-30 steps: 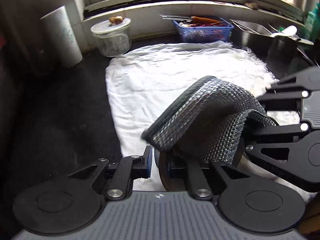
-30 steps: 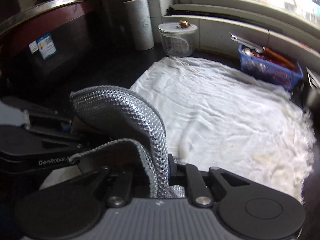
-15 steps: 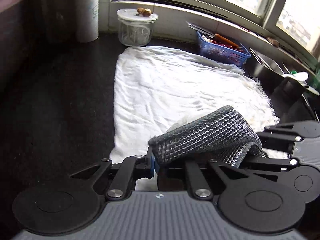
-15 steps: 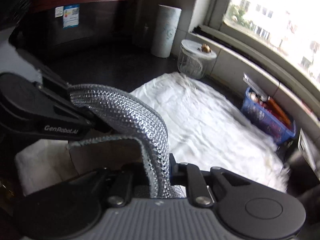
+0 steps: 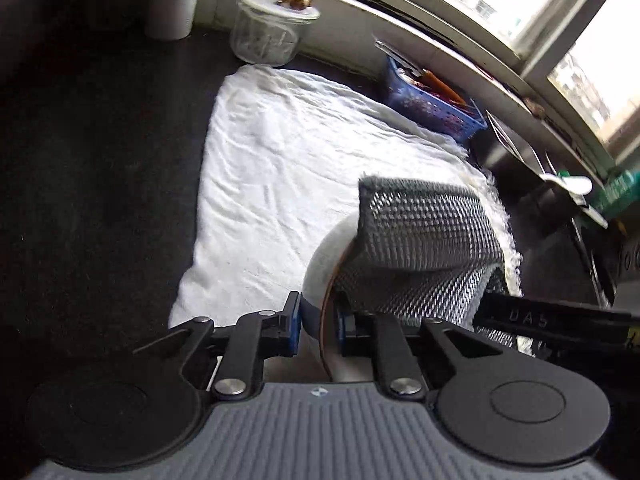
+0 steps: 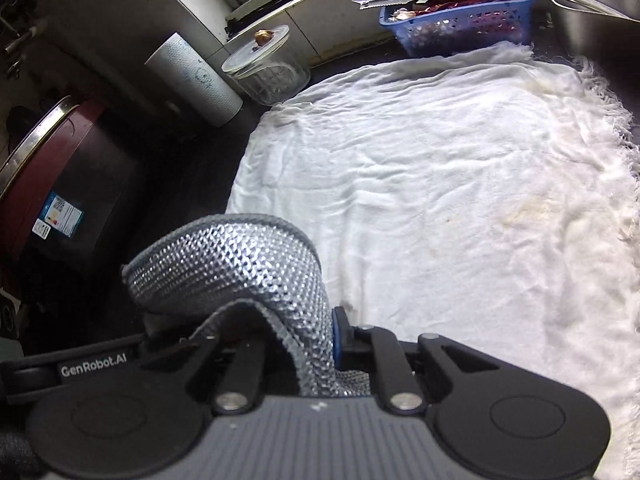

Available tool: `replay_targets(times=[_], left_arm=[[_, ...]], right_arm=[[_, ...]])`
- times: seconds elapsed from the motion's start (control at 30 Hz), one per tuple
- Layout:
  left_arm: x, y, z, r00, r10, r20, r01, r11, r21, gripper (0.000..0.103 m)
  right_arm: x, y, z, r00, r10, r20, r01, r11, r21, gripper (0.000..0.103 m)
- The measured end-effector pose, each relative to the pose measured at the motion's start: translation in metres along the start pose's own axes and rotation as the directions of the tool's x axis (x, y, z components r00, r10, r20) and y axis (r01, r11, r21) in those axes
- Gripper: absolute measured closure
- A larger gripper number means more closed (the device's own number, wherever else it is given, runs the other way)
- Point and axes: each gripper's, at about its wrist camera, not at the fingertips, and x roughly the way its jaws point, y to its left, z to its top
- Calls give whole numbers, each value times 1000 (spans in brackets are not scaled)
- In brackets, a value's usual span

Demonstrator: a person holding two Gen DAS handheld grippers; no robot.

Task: Clean bowl
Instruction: 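Rotate the bowl with the left gripper while the right gripper wipes its outer wall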

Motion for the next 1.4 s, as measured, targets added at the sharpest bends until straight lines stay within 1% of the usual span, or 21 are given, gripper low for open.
replay_targets(times=[0.1, 0.13, 0.2, 0.27, 0.3, 0.37, 0.47, 0.5, 0.53, 0.6, 0.67, 0.77, 0.83, 0.9, 0.97, 1.03, 1.07, 1.17, 1.27, 1.33, 1.4], left_arm=[[-6, -12, 4, 1000, 29, 12, -30, 986, 167, 86], [-7, -17, 7, 998, 49, 31, -55, 972, 230, 86], [-7, -25, 13, 996, 79, 46, -89, 947, 308, 86], [-5, -31, 20, 993, 106, 42, -114, 926, 359, 86], [-3, -34, 21, 992, 124, 32, -127, 910, 394, 86], [1, -38, 20, 986, 165, 22, -157, 876, 456, 90], [1, -30, 16, 985, 168, 24, -163, 893, 419, 91], [0, -27, 14, 986, 164, 27, -162, 904, 396, 91], [-1, -24, 10, 986, 163, 36, -164, 917, 364, 91], [-3, -23, 5, 986, 163, 45, -169, 932, 321, 91], [-6, -24, -2, 985, 164, 54, -173, 945, 279, 92], [-6, -25, -13, 982, 182, 49, -188, 955, 229, 93], [-6, -21, -20, 984, 177, 27, -179, 968, 175, 93], [-6, -19, -22, 985, 173, 21, -174, 973, 152, 93], [-5, -17, -20, 986, 167, 7, -166, 976, 140, 92], [-5, -21, -15, 985, 174, -2, -169, 964, 207, 91], [-7, -24, -13, 983, 182, 9, -179, 952, 248, 91], [-9, -26, -4, 986, 164, 13, -160, 934, 320, 91], [-12, -28, 6, 994, 95, 50, -106, 940, 325, 93], [-11, -35, 11, 994, 64, 90, -90, 941, 326, 93], [-6, -40, 15, 992, 48, 119, -82, 948, 307, 92]], right_arm=[[-9, 8, 6, 999, -33, 23, 35, 992, -125, 94], [-11, 14, 7, 999, -44, 29, 49, 978, -201, 94], [-14, 26, 7, 996, -75, 44, 86, 937, -338, 93], [-15, 37, 6, 994, -98, 58, 114, 875, -471, 92], [-15, 43, 5, 992, -110, 65, 127, 831, -542, 92], [-14, 58, -1, 984, -143, 102, 174, 697, -695, 90], [-9, 72, -9, 976, -163, 143, 208, 529, -823, 89], [-9, 74, -11, 975, -162, 151, 213, 497, -841, 89], [-8, 73, -8, 978, -158, 135, 198, 524, -828, 89], [-5, 67, 3, 987, -142, 71, 146, 644, -751, 89], [-1, 60, 10, 992, -127, 17, 106, 740, -664, 89], [10, 49, 6, 993, -113, -38, 78, 858, -507, 89], [14, 43, 2, 994, -87, -67, 54, 920, -388, 88], [18, 32, -2, 995, -45, -89, 25, 976, -216, 87], [19, 24, -2, 996, -15, -85, 7, 995, -97, 86], [18, 16, -2, 997, 11, -77, -11, 1000, 0, 87], [18, 16, -3, 997, 10, -74, -10, 1000, -8, 87], [12, 32, -5, 998, -37, -46, 29, 983, -179, 90], [5, 42, -5, 997, -74, -7, 68, 949, -308, 91], [-1, 43, 0, 996, -90, 28, 94, 931, -353, 91], [-8, 48, 6, 991, -113, 70, 132, 895, -427, 91]])
